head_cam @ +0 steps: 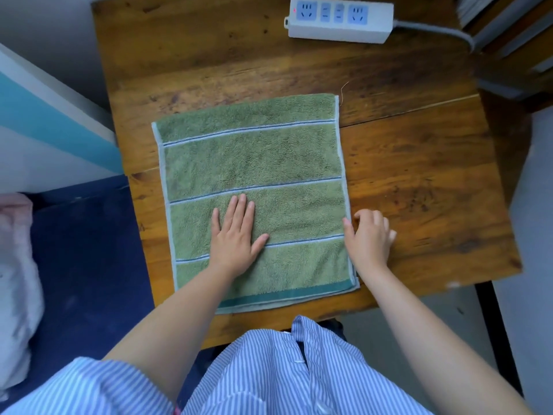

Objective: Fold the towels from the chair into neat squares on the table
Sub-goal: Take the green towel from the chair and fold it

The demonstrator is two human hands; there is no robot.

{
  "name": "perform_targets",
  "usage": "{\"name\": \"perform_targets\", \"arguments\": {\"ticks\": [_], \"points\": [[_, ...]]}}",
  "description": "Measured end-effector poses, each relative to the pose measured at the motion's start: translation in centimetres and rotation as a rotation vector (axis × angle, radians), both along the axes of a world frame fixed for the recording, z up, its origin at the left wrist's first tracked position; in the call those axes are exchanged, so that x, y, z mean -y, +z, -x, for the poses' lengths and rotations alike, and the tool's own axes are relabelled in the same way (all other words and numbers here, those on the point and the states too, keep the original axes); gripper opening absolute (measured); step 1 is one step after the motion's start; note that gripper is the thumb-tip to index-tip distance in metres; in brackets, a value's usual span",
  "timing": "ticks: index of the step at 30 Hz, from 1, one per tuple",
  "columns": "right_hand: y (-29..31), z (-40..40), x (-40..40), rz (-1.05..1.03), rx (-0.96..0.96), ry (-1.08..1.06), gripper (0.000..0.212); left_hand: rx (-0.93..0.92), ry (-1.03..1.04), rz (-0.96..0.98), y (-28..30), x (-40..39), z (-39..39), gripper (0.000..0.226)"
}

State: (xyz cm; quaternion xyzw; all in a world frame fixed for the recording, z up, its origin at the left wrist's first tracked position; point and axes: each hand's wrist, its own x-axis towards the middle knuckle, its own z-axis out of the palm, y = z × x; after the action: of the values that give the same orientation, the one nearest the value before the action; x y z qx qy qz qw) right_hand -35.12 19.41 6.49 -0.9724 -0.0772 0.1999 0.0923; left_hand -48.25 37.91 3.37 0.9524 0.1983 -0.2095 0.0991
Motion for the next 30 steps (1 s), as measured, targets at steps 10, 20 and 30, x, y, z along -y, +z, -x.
{"name": "perform_targets", "arguments": {"ticks": [10, 20, 30], "points": [[-0.5, 6.6, 5.3, -0.098, 0.166, 1.019, 0.044, 0.167, -0.495, 0.084, 0.5, 0.5, 11.3, 0.058], [-0.4, 8.2, 4.9, -0.027, 0.240, 1.052, 0.042, 0.385, -0.357, -0.011, 1.0, -0.3, 14.4, 0.032], [0.3, 8.4, 3.9, 0.032, 0.257, 0.961, 0.030, 0.220, -0.336, -0.047, 1.8, 0.1, 13.2, 0.027]]}}
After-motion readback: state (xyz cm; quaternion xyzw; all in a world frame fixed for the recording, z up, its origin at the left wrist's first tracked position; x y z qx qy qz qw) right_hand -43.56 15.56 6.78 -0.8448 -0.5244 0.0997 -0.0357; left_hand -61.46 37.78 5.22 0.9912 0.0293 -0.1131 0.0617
